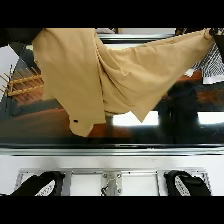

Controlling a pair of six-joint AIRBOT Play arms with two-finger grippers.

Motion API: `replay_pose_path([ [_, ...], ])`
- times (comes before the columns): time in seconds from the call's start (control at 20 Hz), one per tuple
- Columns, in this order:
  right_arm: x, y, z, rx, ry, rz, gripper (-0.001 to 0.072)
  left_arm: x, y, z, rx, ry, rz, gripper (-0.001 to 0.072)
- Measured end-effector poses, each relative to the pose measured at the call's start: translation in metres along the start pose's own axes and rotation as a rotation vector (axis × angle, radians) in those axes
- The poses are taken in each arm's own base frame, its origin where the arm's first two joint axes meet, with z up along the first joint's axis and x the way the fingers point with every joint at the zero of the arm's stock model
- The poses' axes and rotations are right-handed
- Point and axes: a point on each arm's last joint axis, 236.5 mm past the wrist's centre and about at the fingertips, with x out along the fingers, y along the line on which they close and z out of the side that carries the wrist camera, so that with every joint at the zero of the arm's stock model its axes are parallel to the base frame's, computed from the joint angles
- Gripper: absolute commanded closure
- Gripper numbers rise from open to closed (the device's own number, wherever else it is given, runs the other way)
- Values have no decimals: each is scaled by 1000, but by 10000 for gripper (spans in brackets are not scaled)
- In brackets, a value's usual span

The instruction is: Fold the clothes and pants, and hang the long-sleeved shirts on hangers.

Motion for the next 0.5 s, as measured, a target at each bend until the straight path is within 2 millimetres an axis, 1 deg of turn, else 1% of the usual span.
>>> replay_pose_path([
  [0.05, 1, -2, 0, 4, 1, -6, 699, 9, 5, -2, -8, 10, 2, 689],
  [0.15, 12, -12, -8, 17, 36, -26, 699, 36, 23, -15, -39, 65, 8, 689],
  [0.25, 28, -33, -29, 34, 120, -73, 698, 71, 45, -45, -91, 173, 14, 689],
  [0.3, 38, -47, -46, 46, 181, -104, 698, 89, 58, -67, -122, 252, 16, 685],
  [0.35, 47, -61, -64, 55, 245, -133, 698, 106, 70, -92, -150, 333, 17, 431],
  [0.4, 57, -75, -85, 69, 316, -162, 698, 122, 82, -117, -182, 415, 18, 20],
  [0.45, 66, -88, -106, 80, 382, -186, 698, 137, 93, -142, -215, 488, 17, 16],
  [0.5, 75, -102, -129, 93, 451, -210, 698, 150, 104, -169, -258, 562, 22, 28],
])
